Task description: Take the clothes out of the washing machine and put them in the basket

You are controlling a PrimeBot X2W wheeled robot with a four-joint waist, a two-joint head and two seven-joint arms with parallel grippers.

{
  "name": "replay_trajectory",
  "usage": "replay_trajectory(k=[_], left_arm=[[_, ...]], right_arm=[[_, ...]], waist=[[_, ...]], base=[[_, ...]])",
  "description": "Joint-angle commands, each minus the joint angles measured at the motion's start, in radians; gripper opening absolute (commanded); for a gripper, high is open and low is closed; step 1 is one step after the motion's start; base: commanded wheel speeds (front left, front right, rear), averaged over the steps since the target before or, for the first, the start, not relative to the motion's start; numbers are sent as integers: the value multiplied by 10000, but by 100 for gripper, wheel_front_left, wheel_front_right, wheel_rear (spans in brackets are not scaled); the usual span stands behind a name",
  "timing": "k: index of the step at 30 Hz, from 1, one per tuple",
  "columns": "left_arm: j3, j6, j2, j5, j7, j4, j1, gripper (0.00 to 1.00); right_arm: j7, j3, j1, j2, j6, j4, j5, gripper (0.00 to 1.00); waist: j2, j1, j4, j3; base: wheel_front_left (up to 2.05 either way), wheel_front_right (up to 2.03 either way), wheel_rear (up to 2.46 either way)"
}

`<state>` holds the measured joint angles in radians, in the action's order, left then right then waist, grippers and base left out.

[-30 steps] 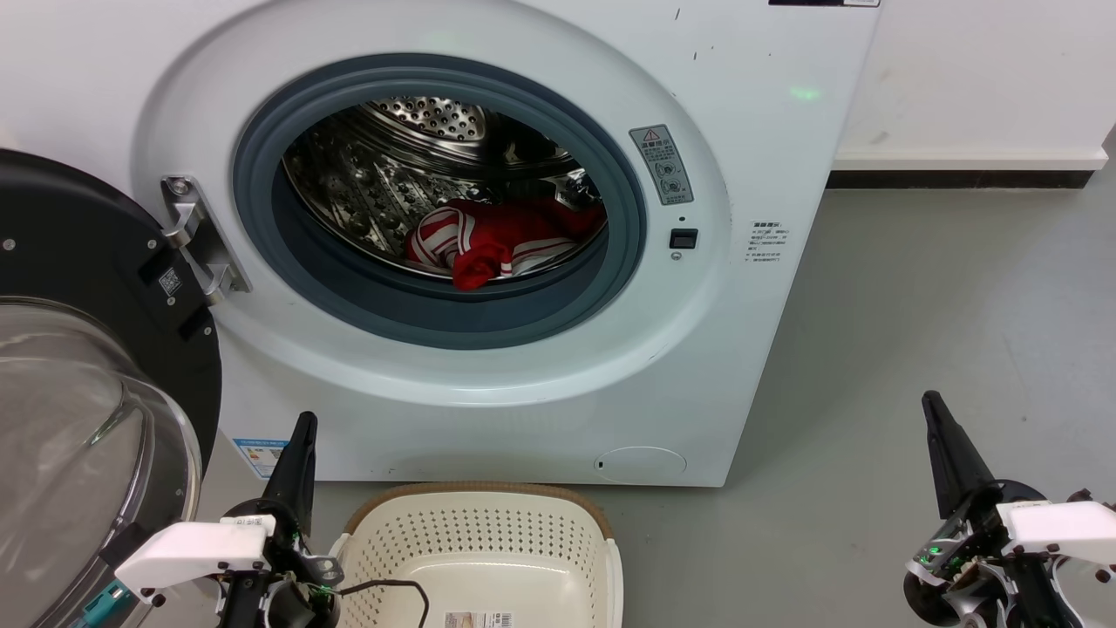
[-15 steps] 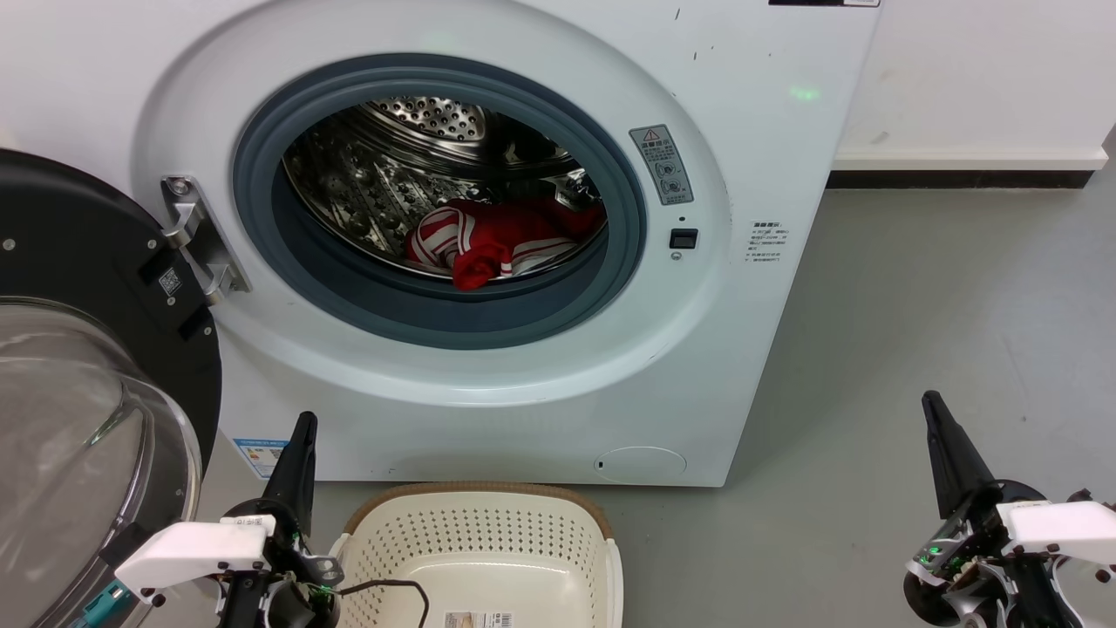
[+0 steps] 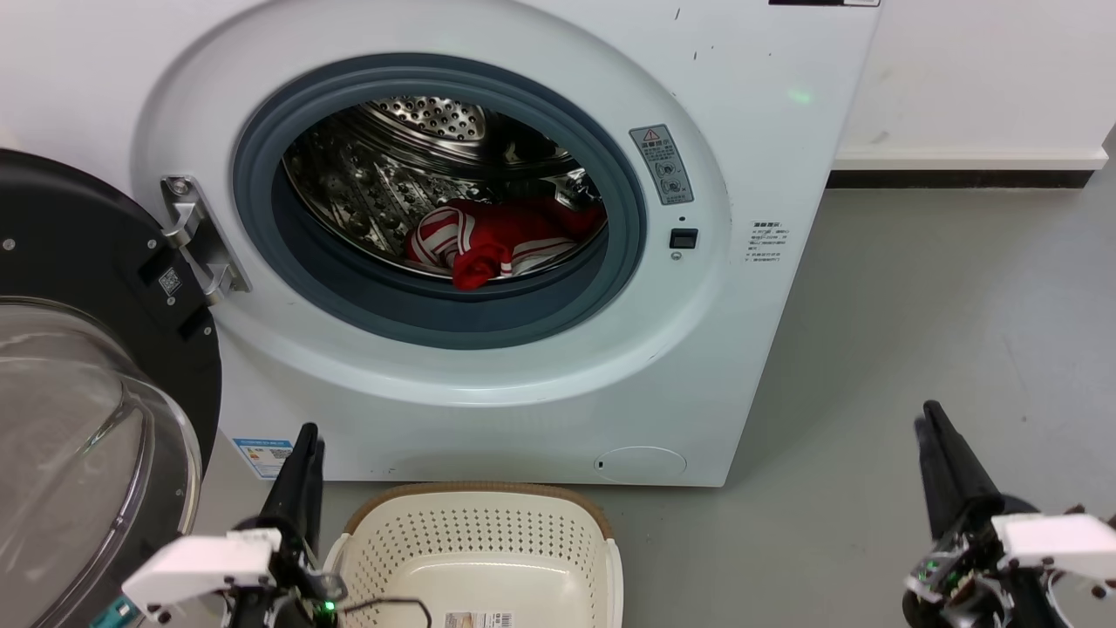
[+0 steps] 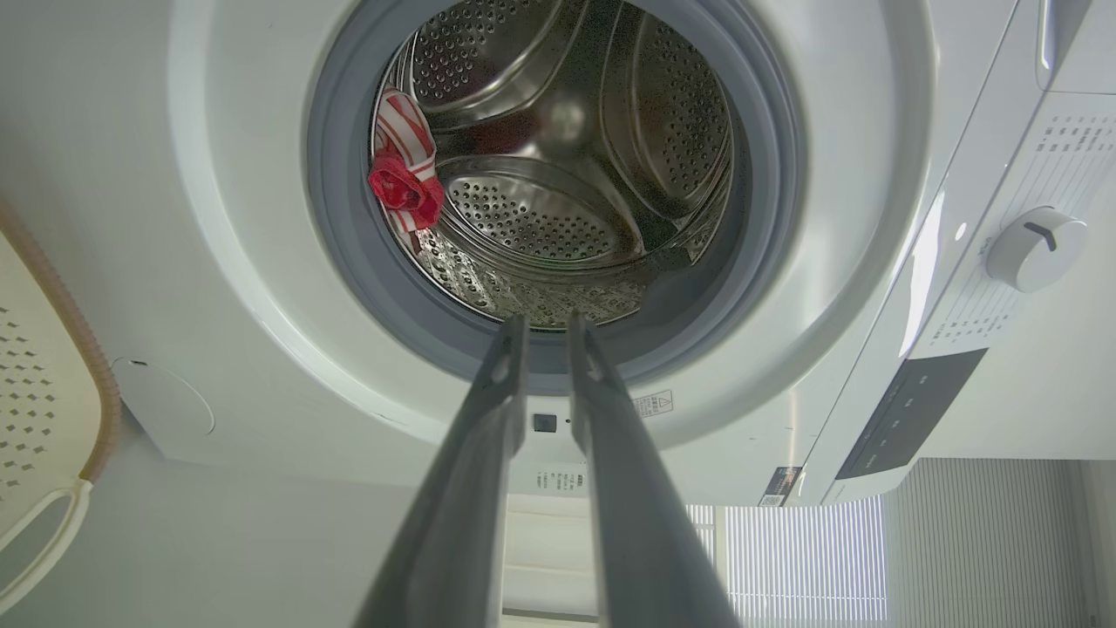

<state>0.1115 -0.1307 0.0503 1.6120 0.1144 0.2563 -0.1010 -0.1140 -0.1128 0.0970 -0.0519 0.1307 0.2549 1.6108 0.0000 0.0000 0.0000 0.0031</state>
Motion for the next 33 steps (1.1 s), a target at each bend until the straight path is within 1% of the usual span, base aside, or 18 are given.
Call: replay_trajectory(k=[1, 6, 11, 15, 16, 33], left_arm=[[-16, 2, -4, -2, -8, 45, 42, 100], [-107, 2, -14, -165, -207, -14, 225, 100], [-163, 47, -13, -1047, -459, -256, 276, 100], [-281, 207, -12, -1924, -651, -500, 319, 100], [-360, 311, -11, -2358, -744, -608, 350, 100], [-863, 1112, -7, -5671, -1453, -1264, 644, 100]], right_arm=[[9, 4, -35, 0, 0, 44, -2, 100], [207, 51, -216, 1, 0, 91, -157, 100], [459, 23, -290, 2, 0, -85, -913, 100], [651, 49, -360, 3, 0, -350, -1739, 100], [743, 94, -402, 4, 0, -489, -2179, 100], [1451, 523, -787, 8, 0, -1626, -6323, 100]], waist=[[0, 0, 0, 1], [0, 0, 1, 4], [0, 0, 1, 13], [0, 0, 1, 21], [0, 0, 0, 24], [0, 0, 8, 40]], base=[[0, 0, 0], [0, 0, 0], [0, 0, 0], [0, 0, 0], [0, 0, 0], [0, 0, 0]])
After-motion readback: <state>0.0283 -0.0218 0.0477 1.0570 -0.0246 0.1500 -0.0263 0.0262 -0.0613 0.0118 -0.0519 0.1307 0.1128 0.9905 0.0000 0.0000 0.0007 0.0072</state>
